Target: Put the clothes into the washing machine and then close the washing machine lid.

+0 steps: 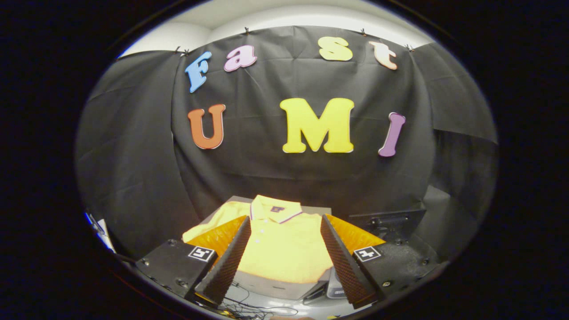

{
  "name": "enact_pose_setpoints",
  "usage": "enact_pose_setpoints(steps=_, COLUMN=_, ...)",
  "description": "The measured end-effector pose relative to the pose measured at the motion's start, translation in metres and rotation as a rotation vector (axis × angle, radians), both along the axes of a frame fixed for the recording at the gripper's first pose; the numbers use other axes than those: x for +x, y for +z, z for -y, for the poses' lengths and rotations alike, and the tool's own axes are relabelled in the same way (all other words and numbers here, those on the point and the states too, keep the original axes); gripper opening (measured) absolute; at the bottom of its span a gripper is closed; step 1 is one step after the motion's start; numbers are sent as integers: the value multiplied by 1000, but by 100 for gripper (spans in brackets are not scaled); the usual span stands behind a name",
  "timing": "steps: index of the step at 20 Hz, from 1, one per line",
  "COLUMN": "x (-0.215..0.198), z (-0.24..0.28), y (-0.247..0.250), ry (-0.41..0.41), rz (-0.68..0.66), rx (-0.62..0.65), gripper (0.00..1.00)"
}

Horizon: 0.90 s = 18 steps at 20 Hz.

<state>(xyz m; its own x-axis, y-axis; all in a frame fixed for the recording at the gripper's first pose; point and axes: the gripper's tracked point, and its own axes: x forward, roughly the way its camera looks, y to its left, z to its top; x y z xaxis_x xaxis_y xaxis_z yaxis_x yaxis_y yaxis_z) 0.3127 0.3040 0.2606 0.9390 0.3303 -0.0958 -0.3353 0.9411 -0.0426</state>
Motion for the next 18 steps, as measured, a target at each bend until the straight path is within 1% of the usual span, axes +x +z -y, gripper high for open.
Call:
enact_pose_setpoints(steps=3, x=24, z=-32, y=-8, ry=13, rz=-42, rx=6, gripper=98)
enact_pose_setpoints(steps=5, x=41, z=-46, y=-21, ry=6, rz=-86, rx=4, gripper=99)
enact_pose_setpoints(steps=9, x=81, z=-67, y=-59, ry=-13, rz=-190, rx=-21, gripper=99)
enact_pose_setpoints(steps=13, x=114, z=-74, y=-101, ry=-47, rz=-276, rx=-71, gripper=99)
enact_pose_setpoints(steps=15, x=124, z=-77, y=-122, ry=-58, rz=-315, rx=-101, gripper=98)
enact_pose_setpoints(steps=18, x=124, z=-80, y=-147, ry=-65, rz=-392, rx=-112, gripper=98)
